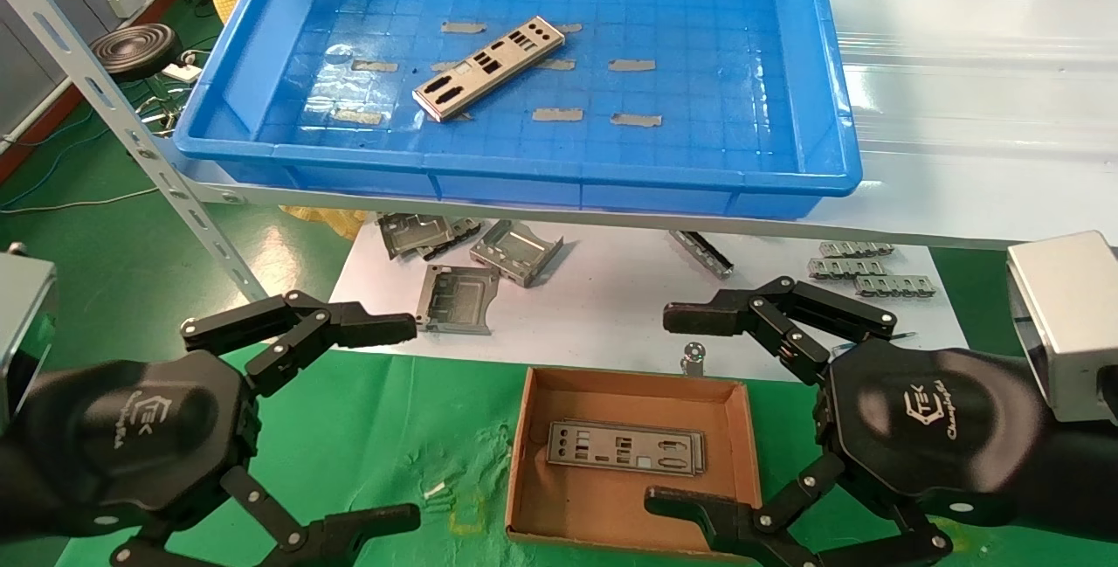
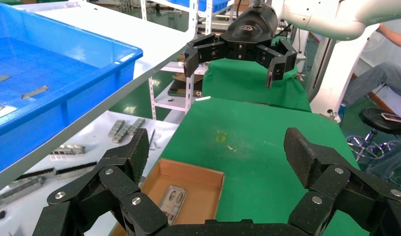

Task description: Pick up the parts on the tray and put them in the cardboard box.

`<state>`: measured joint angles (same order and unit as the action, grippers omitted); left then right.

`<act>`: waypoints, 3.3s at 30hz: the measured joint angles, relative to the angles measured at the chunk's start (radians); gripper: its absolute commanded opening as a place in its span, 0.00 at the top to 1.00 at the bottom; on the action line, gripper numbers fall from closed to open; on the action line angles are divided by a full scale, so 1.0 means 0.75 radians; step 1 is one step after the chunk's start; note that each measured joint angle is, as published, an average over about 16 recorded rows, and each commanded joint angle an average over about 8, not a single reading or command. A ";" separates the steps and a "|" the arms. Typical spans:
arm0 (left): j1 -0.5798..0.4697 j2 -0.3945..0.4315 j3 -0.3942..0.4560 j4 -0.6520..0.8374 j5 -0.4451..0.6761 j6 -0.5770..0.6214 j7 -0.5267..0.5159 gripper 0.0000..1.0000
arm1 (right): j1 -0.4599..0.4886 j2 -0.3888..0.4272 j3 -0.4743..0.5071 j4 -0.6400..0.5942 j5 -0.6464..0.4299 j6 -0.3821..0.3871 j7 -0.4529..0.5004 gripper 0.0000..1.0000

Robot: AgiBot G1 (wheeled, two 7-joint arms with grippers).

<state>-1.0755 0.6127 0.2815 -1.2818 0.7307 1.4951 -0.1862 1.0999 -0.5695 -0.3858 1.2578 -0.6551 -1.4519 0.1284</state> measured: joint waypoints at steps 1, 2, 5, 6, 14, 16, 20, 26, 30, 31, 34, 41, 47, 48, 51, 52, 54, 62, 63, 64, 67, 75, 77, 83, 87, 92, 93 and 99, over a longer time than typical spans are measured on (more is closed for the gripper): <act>0.000 0.000 0.000 0.000 0.000 0.000 0.000 0.00 | 0.000 0.000 0.000 0.000 0.000 0.000 0.000 0.00; 0.000 0.000 0.000 0.000 0.000 0.000 0.000 0.00 | 0.000 0.000 0.000 0.000 0.000 0.000 0.000 0.00; 0.000 0.000 0.000 0.000 0.000 0.000 0.000 0.00 | 0.000 0.000 0.000 0.000 0.000 0.000 0.000 0.00; 0.000 0.000 0.000 0.000 0.000 0.000 0.000 0.00 | 0.000 0.000 0.000 0.000 0.000 0.000 0.000 0.00; 0.000 0.000 0.000 0.000 0.000 0.000 0.000 0.00 | 0.000 0.000 0.000 0.000 0.000 0.000 0.000 0.00; 0.000 0.000 0.000 0.000 0.000 0.000 0.000 0.00 | 0.000 0.000 0.000 0.000 0.000 0.000 0.000 0.00; 0.000 0.000 0.000 0.000 0.000 0.000 0.000 0.00 | 0.000 0.000 0.000 0.000 0.000 0.000 0.000 0.00; 0.000 0.000 0.000 0.000 0.000 0.000 0.000 0.00 | 0.000 0.000 0.000 0.000 0.000 0.000 0.000 0.00; 0.000 0.000 0.000 0.000 0.000 0.000 0.000 0.00 | 0.000 0.000 0.000 0.000 0.000 0.000 0.000 0.00; 0.000 0.000 0.000 0.000 0.000 0.000 0.000 0.00 | 0.000 0.000 0.000 0.000 0.000 0.000 0.000 0.00; 0.000 0.000 0.000 0.000 0.000 0.000 0.000 0.00 | 0.000 0.000 0.000 0.000 0.000 0.000 0.000 0.00; 0.000 0.000 0.000 0.000 0.000 0.000 0.000 0.00 | 0.000 0.000 0.000 0.000 0.000 0.000 0.000 0.00; 0.000 0.000 0.000 0.000 0.000 0.000 0.000 0.00 | 0.000 0.000 0.000 0.000 0.000 0.000 0.000 0.01; 0.000 0.000 0.000 0.000 0.000 0.000 0.000 0.00 | 0.000 0.000 0.000 0.000 0.000 0.000 0.000 0.13; 0.000 0.000 0.000 0.000 0.000 0.000 0.000 0.00 | 0.000 0.000 0.000 0.000 0.000 0.000 0.000 0.51; 0.000 0.000 0.000 0.000 0.000 0.000 0.000 0.00 | 0.000 0.000 0.000 0.000 0.000 0.000 0.000 0.63; 0.000 0.000 0.000 0.000 0.000 0.000 0.000 0.00 | 0.000 0.000 0.000 0.000 0.000 0.000 0.000 0.88; 0.000 0.000 0.000 0.000 0.000 0.000 0.000 0.00 | 0.000 0.000 0.000 0.000 0.000 0.000 0.000 1.00; 0.000 0.000 0.000 0.000 0.000 0.000 0.000 0.00 | 0.000 0.000 0.000 0.000 0.000 0.000 0.000 1.00; 0.000 0.000 0.000 0.000 0.000 0.000 0.000 0.00 | 0.000 0.000 0.000 0.000 0.000 0.000 0.000 1.00; 0.000 0.000 0.000 0.000 0.000 0.000 0.000 0.00 | 0.000 0.000 0.000 0.000 0.000 0.000 0.000 1.00; 0.000 0.000 0.000 0.000 0.000 0.000 0.000 0.00 | 0.000 0.000 0.000 0.000 0.000 0.000 0.000 1.00; 0.000 0.000 0.000 0.000 0.000 0.000 0.000 0.00 | 0.000 0.000 0.000 0.000 0.000 0.000 0.000 1.00; 0.000 0.000 0.000 0.000 0.000 0.000 0.000 0.00 | 0.000 0.000 0.000 0.000 0.000 0.000 0.000 1.00; 0.000 0.000 0.000 0.000 0.000 0.000 0.000 0.00 | 0.000 0.000 0.000 0.000 0.000 0.000 0.000 1.00; 0.000 0.000 0.000 0.000 0.000 0.000 0.000 0.00 | 0.000 0.000 0.000 0.000 0.000 0.000 0.000 1.00; 0.000 0.000 0.000 0.000 0.000 0.000 0.000 0.00 | 0.000 0.000 0.000 0.000 0.000 0.000 0.000 1.00; 0.000 0.000 0.000 0.000 0.000 0.000 0.000 0.00 | 0.000 0.000 0.000 0.000 0.000 0.000 0.000 1.00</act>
<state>-1.0755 0.6127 0.2815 -1.2818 0.7307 1.4951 -0.1862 1.0999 -0.5695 -0.3858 1.2578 -0.6551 -1.4519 0.1284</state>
